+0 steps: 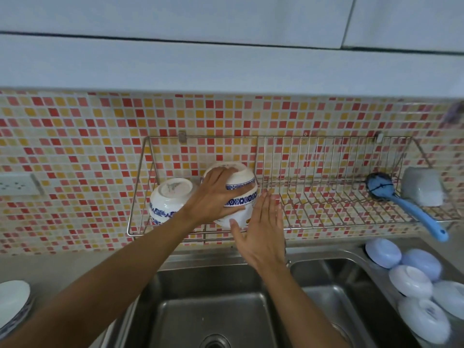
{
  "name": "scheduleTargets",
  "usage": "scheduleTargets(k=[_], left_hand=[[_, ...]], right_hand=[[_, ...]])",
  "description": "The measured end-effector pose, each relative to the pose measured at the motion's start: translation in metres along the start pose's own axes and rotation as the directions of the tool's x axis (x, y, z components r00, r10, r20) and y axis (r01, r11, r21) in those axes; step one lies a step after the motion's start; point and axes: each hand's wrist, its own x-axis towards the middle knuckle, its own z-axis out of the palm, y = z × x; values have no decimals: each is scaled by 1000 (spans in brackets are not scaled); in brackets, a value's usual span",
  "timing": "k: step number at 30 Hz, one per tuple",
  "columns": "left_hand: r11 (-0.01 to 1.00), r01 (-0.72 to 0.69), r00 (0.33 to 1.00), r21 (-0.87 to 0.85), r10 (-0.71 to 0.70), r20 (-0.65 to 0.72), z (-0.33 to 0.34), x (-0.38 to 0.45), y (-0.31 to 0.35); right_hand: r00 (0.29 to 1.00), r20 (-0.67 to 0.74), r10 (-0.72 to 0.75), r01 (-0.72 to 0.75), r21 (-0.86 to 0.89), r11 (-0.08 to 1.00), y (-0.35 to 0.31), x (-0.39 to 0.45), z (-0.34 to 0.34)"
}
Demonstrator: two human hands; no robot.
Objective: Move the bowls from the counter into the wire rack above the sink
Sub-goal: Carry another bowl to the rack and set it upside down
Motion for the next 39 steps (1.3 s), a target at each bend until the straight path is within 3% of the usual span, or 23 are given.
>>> scheduleTargets(k=[6, 11, 22, 27, 35, 39], left_hand=[[994, -67, 997, -86, 71, 41, 7, -9, 7], [968, 85, 992, -238, -59, 116, 11, -11, 2], [841, 210, 977, -498, -168, 128, 7, -26, 0], [815, 274, 961, -510, -251, 115, 9, -31, 6], [775, 370, 927, -512, -275, 254, 8, -17, 19], [855, 395, 915, -335, -331, 232, 0, -29, 26]], right_hand=[[998, -48, -45, 45, 2, 999, 2, -1, 3], [995, -66, -69, 68, -15, 998, 4, -1, 7], [987, -128, -101, 95, -50, 994, 4, -30, 20], [979, -119, -163, 161, -22, 987, 8, -57, 28], [980, -109, -166, 164, -30, 986, 7, -57, 19], [984, -97, -152, 154, 7, 988, 5, -57, 15]])
